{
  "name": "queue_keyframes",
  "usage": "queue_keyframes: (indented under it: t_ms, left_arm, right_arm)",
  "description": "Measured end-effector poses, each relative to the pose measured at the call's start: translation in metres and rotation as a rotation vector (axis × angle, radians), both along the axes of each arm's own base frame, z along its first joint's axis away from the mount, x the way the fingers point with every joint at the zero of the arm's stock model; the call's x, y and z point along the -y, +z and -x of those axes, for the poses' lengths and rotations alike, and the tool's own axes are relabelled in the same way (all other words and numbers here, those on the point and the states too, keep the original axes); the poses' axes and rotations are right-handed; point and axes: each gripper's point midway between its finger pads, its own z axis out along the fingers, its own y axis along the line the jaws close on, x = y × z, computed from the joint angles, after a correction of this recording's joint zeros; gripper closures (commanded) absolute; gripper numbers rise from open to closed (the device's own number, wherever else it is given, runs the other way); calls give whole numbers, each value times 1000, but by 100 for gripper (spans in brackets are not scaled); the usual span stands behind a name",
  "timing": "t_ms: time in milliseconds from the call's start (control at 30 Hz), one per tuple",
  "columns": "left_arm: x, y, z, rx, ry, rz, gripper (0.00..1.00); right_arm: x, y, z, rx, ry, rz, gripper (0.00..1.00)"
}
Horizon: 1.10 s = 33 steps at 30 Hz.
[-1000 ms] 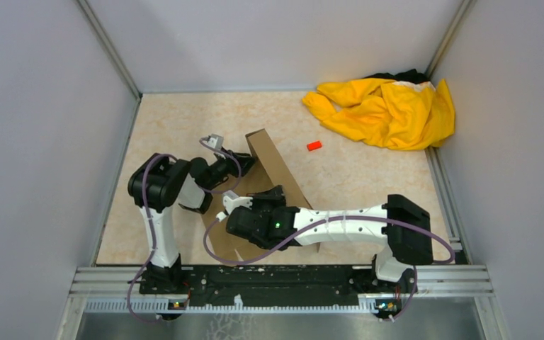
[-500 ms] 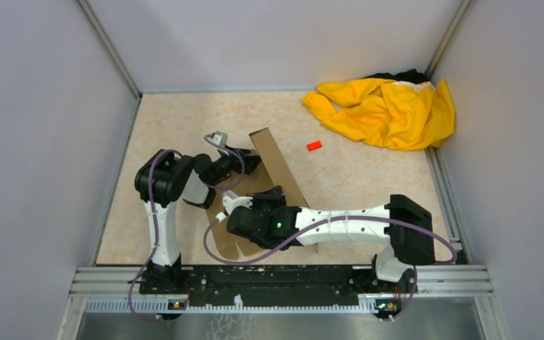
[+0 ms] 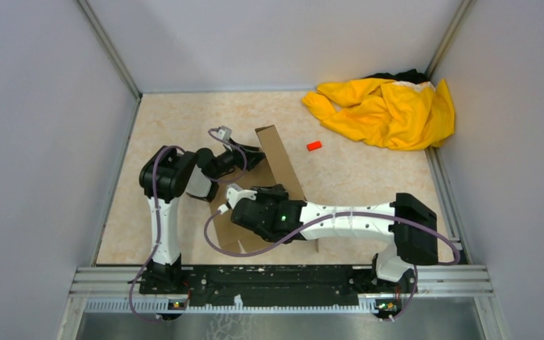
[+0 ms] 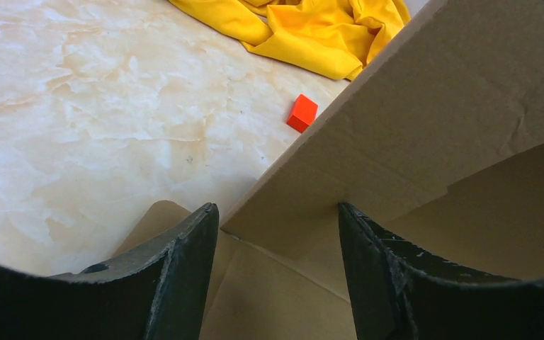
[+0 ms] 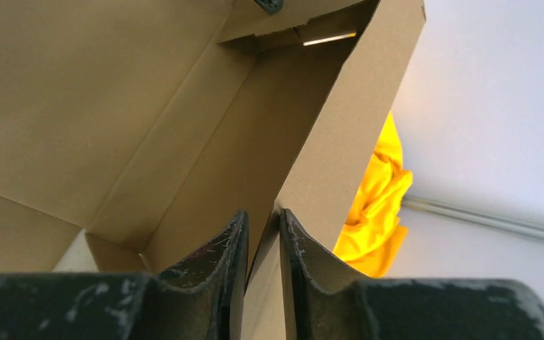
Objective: Fold the paper box
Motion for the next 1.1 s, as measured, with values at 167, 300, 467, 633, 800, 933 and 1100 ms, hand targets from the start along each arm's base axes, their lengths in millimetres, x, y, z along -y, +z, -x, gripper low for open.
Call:
queue_keyframes:
  t_ms: [167, 300, 467, 633, 800, 933, 1100]
  left_arm:
    - [0, 1, 0, 2, 0, 1, 32]
    - [1, 1, 0, 3, 2, 1, 32]
    - [7, 1, 1, 10, -1, -3, 32]
    - [12, 2, 3, 18, -5, -5, 32]
    - [15, 4, 3, 37, -7, -11, 32]
    - [18, 5, 3, 46, -12, -13, 32]
    - [21, 7, 3, 58, -16, -16, 32]
  right_arm:
    - [-2, -4, 1, -64, -11, -89, 68]
    - [0, -6, -1, -110, -30, -149, 63]
    - [4, -4, -5, -150, -57, -218, 60]
    - [12, 15, -16, -174, -110, -328, 58]
    - [22, 34, -27, -179, -160, -437, 58]
    - [25, 34, -32, -189, -181, -464, 58]
    - [32, 31, -37, -204, -221, -483, 54]
